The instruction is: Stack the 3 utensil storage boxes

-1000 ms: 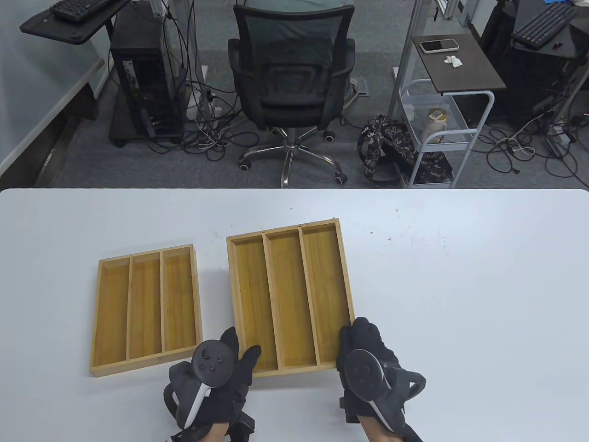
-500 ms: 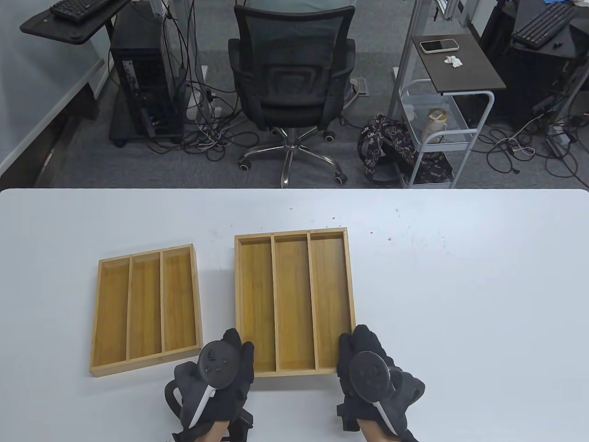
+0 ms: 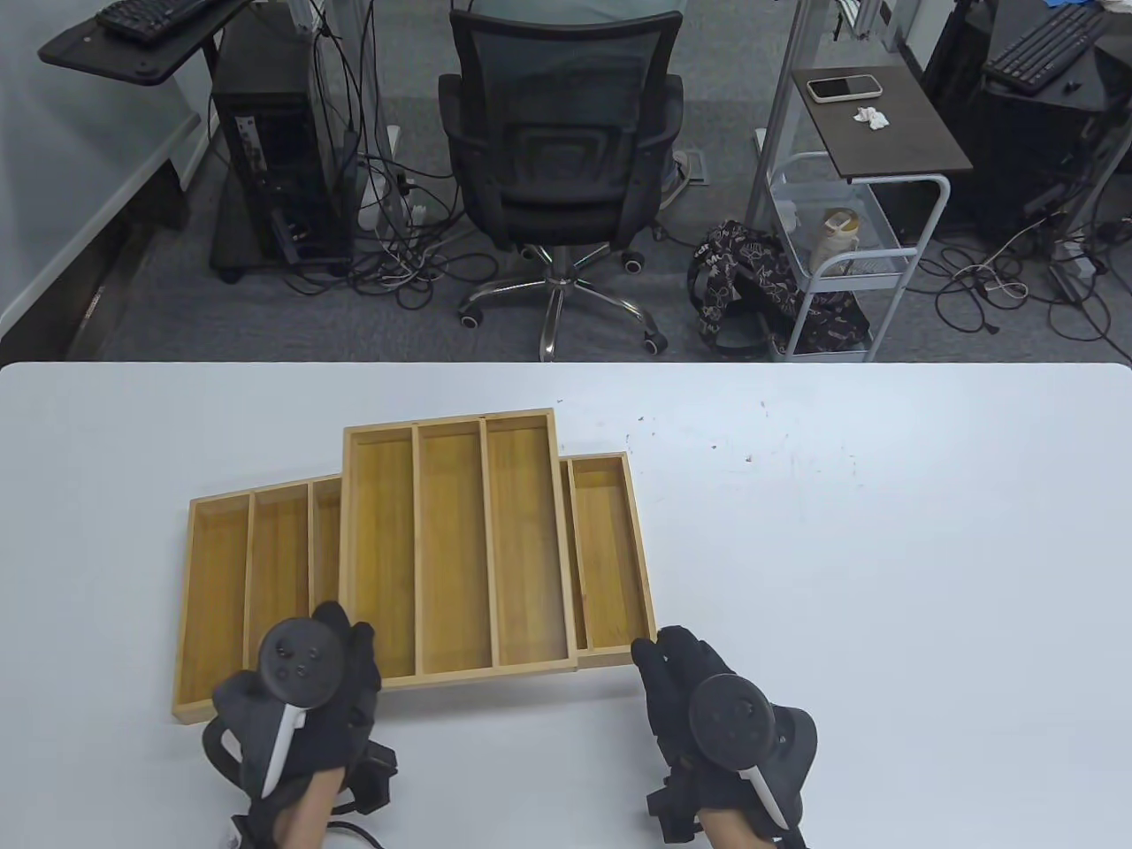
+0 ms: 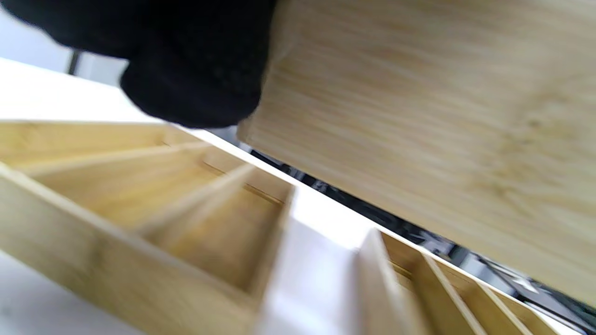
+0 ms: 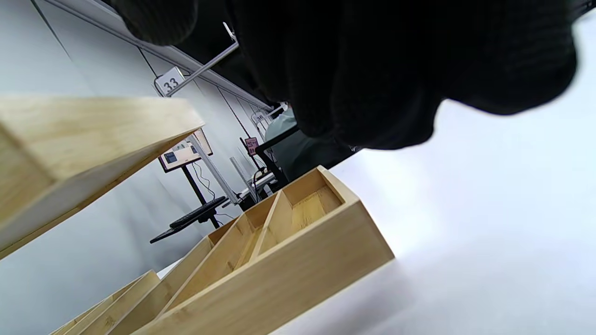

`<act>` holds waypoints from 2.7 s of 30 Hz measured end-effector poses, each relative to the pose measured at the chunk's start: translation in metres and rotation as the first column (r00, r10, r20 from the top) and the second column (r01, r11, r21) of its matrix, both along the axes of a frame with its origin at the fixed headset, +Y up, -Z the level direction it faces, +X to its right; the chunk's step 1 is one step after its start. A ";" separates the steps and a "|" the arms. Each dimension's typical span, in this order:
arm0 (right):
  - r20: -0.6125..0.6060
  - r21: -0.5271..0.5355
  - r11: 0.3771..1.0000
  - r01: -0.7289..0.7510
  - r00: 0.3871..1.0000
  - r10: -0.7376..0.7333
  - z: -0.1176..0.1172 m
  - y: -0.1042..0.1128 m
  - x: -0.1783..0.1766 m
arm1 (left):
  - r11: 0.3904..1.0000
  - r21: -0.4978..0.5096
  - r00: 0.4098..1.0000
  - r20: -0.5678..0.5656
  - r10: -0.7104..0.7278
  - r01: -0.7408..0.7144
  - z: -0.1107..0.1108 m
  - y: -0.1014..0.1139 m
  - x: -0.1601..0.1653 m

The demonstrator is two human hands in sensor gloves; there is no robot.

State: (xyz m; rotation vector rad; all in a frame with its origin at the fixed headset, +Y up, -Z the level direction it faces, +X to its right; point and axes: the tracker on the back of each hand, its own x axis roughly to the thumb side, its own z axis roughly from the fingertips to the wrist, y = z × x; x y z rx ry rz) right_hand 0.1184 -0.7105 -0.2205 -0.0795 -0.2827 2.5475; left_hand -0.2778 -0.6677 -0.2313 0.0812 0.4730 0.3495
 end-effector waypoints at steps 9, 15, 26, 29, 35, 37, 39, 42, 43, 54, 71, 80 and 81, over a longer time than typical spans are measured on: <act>-0.007 -0.049 0.999 -0.013 1.000 0.013 -0.006 -0.007 -0.001 | 0.997 -0.068 0.971 -0.236 -0.046 0.031 0.000 -0.005 -0.098; -0.007 -0.070 0.997 -0.025 1.000 0.025 -0.009 -0.012 -0.001 | 0.992 -0.124 0.951 -0.309 -0.030 -0.009 -0.003 -0.025 -0.130; -0.011 -0.105 0.994 -0.037 0.999 0.036 -0.010 -0.015 -0.001 | 0.976 -0.211 0.935 -0.355 -0.025 -0.054 -0.014 -0.055 -0.145; -0.009 -0.118 0.992 -0.042 0.999 0.041 -0.010 -0.016 0.000 | 0.975 -0.212 0.926 -0.377 -0.026 -0.059 -0.014 -0.059 -0.147; -0.008 -0.121 0.992 -0.042 0.999 0.041 -0.010 -0.015 0.000 | 0.968 -0.252 0.907 -0.402 -0.124 0.020 -0.016 -0.055 -0.138; -0.006 -0.113 0.993 -0.040 0.999 0.040 -0.009 -0.014 0.000 | 0.964 -0.263 0.896 -0.414 -0.158 0.048 -0.016 -0.053 -0.134; -0.005 -0.106 0.994 -0.039 0.999 0.039 -0.009 -0.012 0.000 | 0.960 -0.276 0.900 -0.408 -0.155 0.040 -0.012 -0.050 -0.128; -0.005 -0.109 0.993 -0.037 0.999 0.036 -0.009 -0.013 0.000 | 0.977 -0.215 0.925 -0.368 -0.094 0.014 -0.008 -0.040 -0.117; -0.005 -0.112 0.993 -0.035 0.999 0.034 -0.009 -0.013 0.000 | 0.982 -0.190 0.935 -0.344 -0.087 0.021 -0.007 -0.034 -0.109; 0.026 -0.094 0.995 -0.023 0.999 0.025 -0.007 -0.009 0.005 | 0.996 -0.087 0.999 0.027 0.041 -0.038 -0.001 0.035 0.018; 0.038 -0.097 0.995 -0.035 0.998 0.039 -0.003 -0.011 0.001 | 0.990 -0.141 0.960 0.276 0.056 -0.017 0.014 -0.028 0.110; 0.051 -0.143 0.972 -0.186 0.980 0.195 -0.024 -0.011 -0.018 | 0.982 -0.186 0.950 0.295 0.100 -0.046 0.020 -0.036 0.113; 0.059 -0.164 0.961 -0.225 0.970 0.237 -0.030 -0.010 -0.020 | 0.981 -0.188 0.950 0.295 0.104 -0.049 0.020 -0.036 0.112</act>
